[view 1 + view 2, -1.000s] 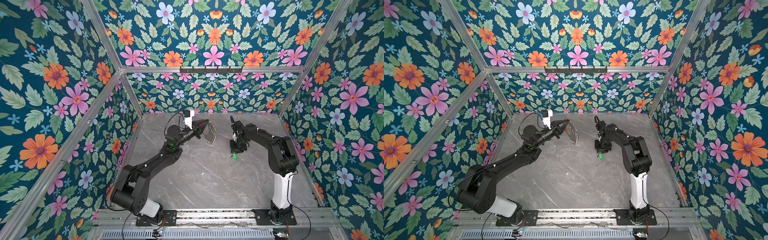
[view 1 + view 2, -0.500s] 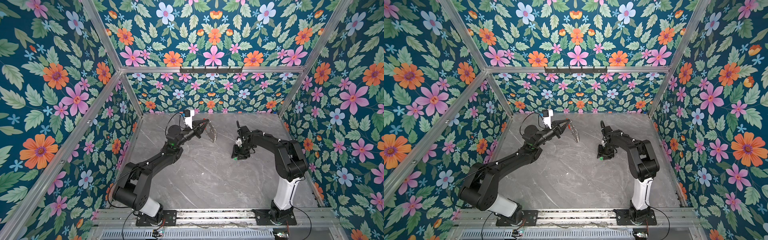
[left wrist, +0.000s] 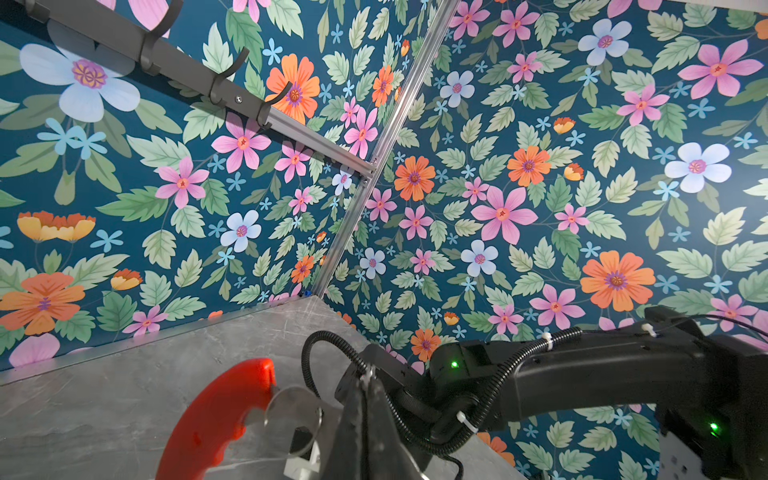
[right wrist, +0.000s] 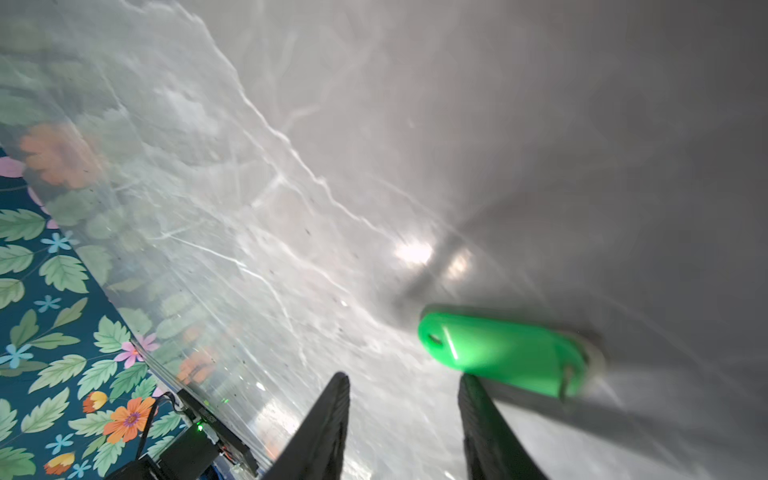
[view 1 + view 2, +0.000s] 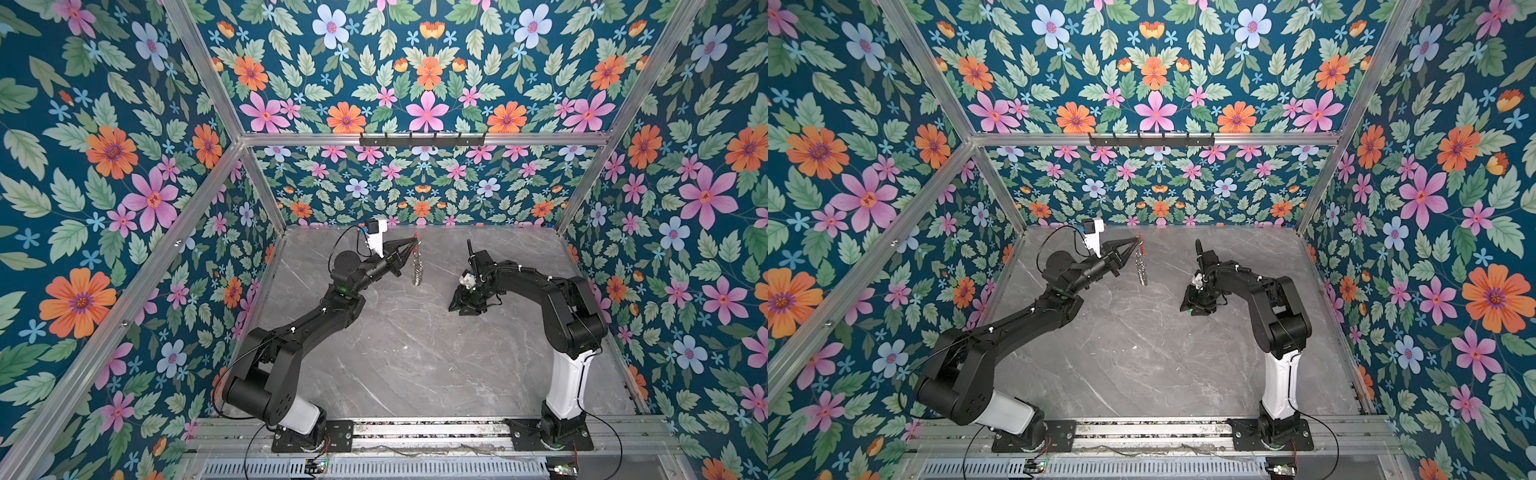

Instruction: Put the keys on the keyring

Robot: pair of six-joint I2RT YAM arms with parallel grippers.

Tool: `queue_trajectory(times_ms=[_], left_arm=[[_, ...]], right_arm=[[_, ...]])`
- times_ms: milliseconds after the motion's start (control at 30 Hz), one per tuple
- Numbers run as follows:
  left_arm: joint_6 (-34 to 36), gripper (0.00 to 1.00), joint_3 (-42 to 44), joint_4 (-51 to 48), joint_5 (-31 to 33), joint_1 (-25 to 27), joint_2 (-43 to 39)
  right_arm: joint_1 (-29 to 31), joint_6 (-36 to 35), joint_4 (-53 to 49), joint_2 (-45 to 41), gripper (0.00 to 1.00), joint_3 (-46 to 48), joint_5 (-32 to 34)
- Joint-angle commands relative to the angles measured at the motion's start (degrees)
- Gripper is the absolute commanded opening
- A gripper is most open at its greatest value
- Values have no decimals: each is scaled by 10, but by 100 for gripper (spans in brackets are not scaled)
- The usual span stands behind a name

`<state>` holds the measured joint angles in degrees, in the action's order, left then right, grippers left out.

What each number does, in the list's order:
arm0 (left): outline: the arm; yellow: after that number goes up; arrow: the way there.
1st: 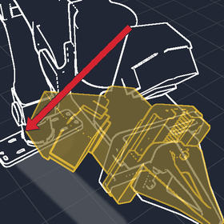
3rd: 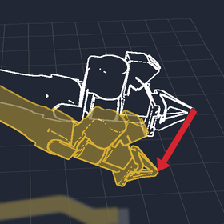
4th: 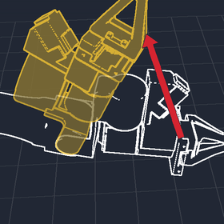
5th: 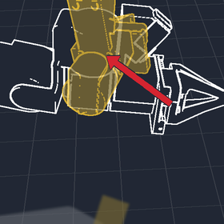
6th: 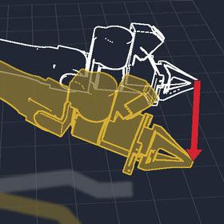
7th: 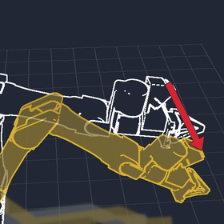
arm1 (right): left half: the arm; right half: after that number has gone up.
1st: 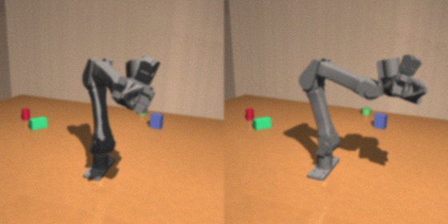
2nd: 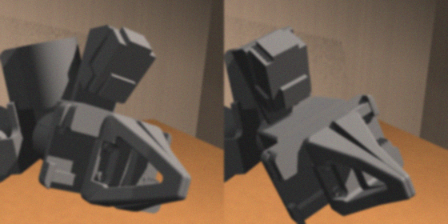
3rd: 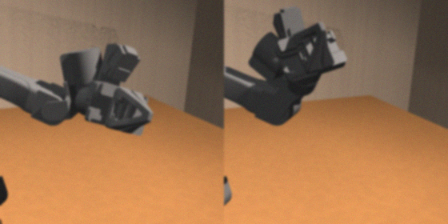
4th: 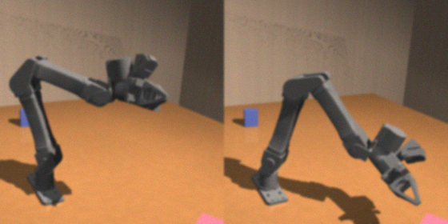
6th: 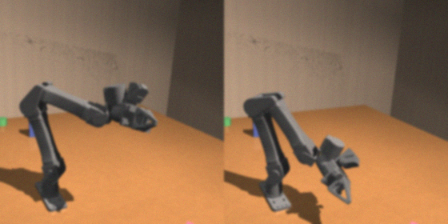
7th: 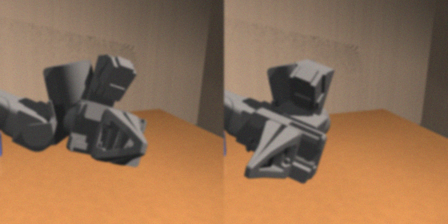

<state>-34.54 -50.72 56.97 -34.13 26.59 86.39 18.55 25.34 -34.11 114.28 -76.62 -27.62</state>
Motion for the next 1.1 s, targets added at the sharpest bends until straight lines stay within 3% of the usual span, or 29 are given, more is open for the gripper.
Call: queue_trajectory(times_ms=[0, 167, 333, 567, 1067], left_arm=[[-1, 0, -1, 23, 3, 0, -6], [7, 0, 1, 20, 6, 0, -9], [-3, 0, -6, 27, 1, 0, 0], [0, 0, -2, 20, 4, 0, -12], [1, 0, 0, 11, 6, 0, -16]], right_arm=[[3, 3, -15, -7, 44, -9, 26], [15, -23, -35, -85, 43, 21, 107], [14, -30, -27, -113, 32, 46, 201], [21, 5, -12, -77, 27, 31, 207], [25, 7, -17, -18, 19, -13, 226]])
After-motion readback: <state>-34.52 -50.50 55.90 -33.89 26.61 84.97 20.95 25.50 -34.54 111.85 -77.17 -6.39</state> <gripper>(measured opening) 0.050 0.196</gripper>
